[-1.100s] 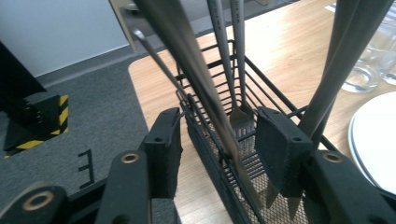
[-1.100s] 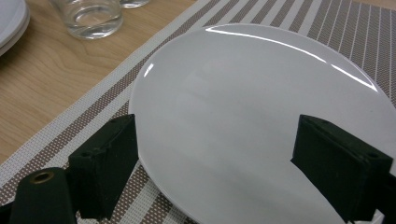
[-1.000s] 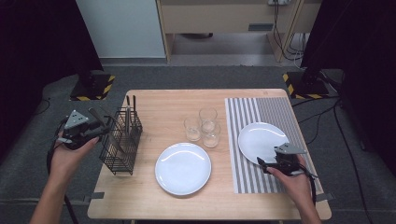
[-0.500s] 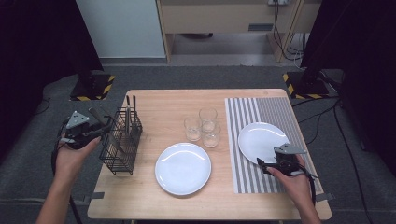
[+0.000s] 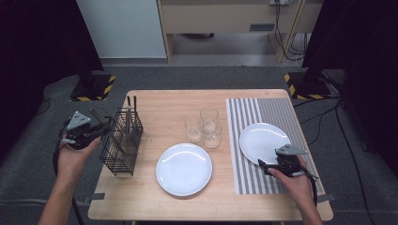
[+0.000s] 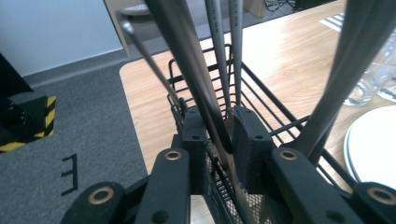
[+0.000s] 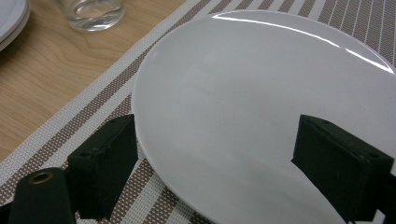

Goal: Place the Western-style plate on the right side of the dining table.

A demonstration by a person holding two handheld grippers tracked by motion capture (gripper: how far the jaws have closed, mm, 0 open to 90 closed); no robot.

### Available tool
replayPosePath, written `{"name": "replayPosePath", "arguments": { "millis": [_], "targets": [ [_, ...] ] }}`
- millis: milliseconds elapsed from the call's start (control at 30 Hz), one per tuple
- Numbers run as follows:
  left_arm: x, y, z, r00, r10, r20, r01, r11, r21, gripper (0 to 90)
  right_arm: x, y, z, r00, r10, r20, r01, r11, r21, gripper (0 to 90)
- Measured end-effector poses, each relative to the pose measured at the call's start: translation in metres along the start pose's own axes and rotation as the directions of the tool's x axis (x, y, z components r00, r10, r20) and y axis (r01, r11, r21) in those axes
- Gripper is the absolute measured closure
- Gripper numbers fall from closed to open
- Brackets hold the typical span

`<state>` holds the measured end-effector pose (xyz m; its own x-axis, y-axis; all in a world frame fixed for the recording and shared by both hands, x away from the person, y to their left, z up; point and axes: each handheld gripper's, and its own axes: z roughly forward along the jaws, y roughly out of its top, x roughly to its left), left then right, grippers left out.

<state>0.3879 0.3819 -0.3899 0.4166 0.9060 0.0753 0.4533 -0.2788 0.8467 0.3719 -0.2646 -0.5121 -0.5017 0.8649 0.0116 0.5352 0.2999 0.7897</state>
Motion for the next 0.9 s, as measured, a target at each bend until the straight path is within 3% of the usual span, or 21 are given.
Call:
{"name": "replayPosePath", "arguments": {
  "millis": [467, 900],
  "targets": [
    [-0.012, -0.005, -0.009, 0.9986, 0.036, 0.038, -0.035, 0.9991, -0.025, 78.1, -0.002, -0.001, 0.000, 1.0000, 0.004, 0.005, -0.004, 1.000, 0.003, 13.5],
    [-0.017, -0.010, -0.008, 0.9967, 0.057, 0.058, -0.057, 0.9983, -0.017, 78.7, -0.002, -0.002, 0.001, 1.0000, 0.002, 0.002, -0.002, 1.000, 0.014, 13.4]
  ]
}}
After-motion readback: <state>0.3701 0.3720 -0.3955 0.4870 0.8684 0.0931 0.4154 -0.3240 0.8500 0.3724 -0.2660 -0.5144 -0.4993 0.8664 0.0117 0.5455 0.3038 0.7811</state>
